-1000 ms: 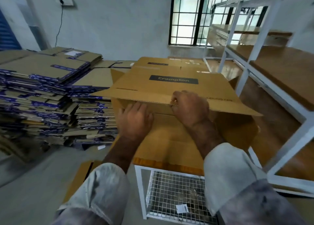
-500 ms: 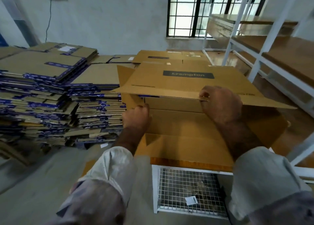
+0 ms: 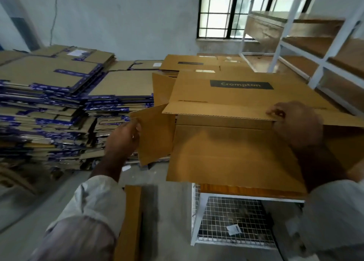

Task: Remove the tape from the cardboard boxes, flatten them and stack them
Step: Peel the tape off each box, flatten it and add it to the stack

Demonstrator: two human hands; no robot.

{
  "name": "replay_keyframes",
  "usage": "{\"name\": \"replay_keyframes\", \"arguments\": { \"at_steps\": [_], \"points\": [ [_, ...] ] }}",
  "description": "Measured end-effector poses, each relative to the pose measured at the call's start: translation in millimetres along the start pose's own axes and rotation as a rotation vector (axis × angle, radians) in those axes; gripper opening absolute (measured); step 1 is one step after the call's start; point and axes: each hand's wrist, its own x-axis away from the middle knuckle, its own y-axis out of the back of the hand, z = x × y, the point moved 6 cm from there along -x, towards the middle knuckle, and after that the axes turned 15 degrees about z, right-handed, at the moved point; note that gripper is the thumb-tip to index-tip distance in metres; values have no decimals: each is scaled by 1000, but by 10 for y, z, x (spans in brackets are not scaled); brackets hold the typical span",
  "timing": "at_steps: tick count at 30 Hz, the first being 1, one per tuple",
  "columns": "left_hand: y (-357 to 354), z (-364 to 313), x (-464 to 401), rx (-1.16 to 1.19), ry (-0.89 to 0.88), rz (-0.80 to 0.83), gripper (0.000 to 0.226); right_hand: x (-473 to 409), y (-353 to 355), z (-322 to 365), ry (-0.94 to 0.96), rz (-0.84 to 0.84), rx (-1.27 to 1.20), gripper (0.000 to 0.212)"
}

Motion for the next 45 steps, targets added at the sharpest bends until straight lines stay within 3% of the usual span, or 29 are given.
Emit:
{"name": "replay_keyframes", "arguments": {
  "at_steps": [2,4,6,8,9,11,13,15,18,23,28,32,37,39,43,45],
  "points": [
    [12,-101,105,90,-23,-100,17,49,-10,5,-11,-12,-16,34],
    [258,-344,311,267,-86,-365,16,93,-63,2,-36,-1,-14,34],
    [630,-752,498,430,-229,-562,26,90,-141,9,-59,29,-11,33],
    [967,-1386,648,435,-473,-592,34,84,-196,40,-52,46,-15,31],
    [1047,-1785,694,396,-615,-517,38,90,-206,67,-40,51,-16,30],
    [874,-2567,692,184,-761,-199,55,106,-235,104,-18,56,-12,28],
    [445,-3099,582,-163,-695,58,71,98,-257,139,15,56,10,33],
    [163,-3279,377,-324,-559,146,63,86,-223,70,22,49,23,38],
    [106,-3160,125,-360,-410,126,40,84,-73,-378,-37,59,29,48],
    [151,-2778,105,-361,-298,128,37,-36,19,-1128,-39,255,61,53],
    [96,-2291,133,-348,-157,159,38,-25,-354,-815,195,229,46,52],
    [-178,-1753,224,-344,-54,189,41,0,-879,-368,261,230,-9,49],
    [-711,-1039,269,-331,5,332,54,76,-1735,-15,214,376,-51,54],
    [-979,-794,251,-331,4,441,62,115,-2106,45,184,466,-26,66],
    [-1505,-425,292,-408,-81,695,74,292,-2849,-37,106,696,22,109],
    [-1685,-304,301,-384,-116,751,74,338,-3067,-98,79,713,63,119]
  ]
}}
